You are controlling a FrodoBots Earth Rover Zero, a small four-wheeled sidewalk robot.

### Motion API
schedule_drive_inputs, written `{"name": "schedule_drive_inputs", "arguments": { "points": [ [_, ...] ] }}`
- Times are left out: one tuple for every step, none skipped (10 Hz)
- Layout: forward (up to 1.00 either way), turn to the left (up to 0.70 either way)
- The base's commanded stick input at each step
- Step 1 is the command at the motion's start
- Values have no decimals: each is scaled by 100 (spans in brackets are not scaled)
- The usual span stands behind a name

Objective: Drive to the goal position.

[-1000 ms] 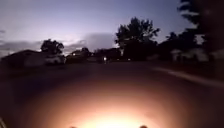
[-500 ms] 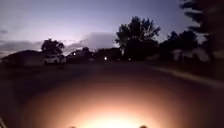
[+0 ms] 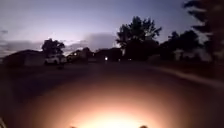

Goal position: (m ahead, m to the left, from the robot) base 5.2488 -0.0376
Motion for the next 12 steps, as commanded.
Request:
{"name": "schedule_drive_inputs", "arguments": {
  "points": [
    [70,0],
    [70,0],
    [70,0],
    [70,0],
    [70,0],
    [70,0],
    [70,0],
    [70,0],
    [70,0],
    [70,0],
    [70,0],
    [70,0]
  ]
}}
